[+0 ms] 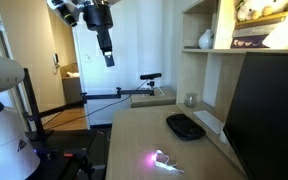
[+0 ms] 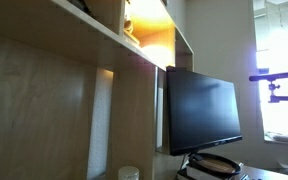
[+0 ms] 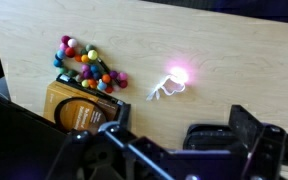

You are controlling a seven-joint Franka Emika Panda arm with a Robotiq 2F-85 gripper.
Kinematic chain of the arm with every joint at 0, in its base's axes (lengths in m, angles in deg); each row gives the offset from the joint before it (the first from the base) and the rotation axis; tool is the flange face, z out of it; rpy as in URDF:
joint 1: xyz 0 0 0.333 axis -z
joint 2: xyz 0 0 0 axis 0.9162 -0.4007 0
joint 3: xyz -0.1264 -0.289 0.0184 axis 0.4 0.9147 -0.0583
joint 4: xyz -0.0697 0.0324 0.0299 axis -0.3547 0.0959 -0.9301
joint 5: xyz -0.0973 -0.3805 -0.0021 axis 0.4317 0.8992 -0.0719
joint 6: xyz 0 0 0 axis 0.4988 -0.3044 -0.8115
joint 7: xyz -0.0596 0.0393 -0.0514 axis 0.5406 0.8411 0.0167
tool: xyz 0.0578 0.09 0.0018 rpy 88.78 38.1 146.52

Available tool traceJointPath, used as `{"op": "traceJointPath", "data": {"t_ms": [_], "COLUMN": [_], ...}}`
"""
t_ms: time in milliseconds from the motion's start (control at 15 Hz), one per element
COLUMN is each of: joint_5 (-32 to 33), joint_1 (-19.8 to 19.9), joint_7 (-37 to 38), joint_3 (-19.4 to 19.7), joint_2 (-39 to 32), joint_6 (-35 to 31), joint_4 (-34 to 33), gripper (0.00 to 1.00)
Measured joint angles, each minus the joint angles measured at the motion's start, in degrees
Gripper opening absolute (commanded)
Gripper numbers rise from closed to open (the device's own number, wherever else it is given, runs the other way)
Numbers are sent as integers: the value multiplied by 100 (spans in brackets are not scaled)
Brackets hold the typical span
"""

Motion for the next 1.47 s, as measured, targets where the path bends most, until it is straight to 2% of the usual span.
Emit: {"op": "traceJointPath", "data": {"t_ms": [533,933,1200,1467], "joint_5": [-75,-87,-86,-86], "joint_1": [2,88,294,615], "joint_7": [35,192,555,937], "joint_3": [74,250,263,333], "joint_2": [-59,-437,-882,-1437], "joint_6": [-91,-921,-1360,-1392], "joint_4": [-165,-536,-785,-1085], "gripper": [100,100,100,100]}}
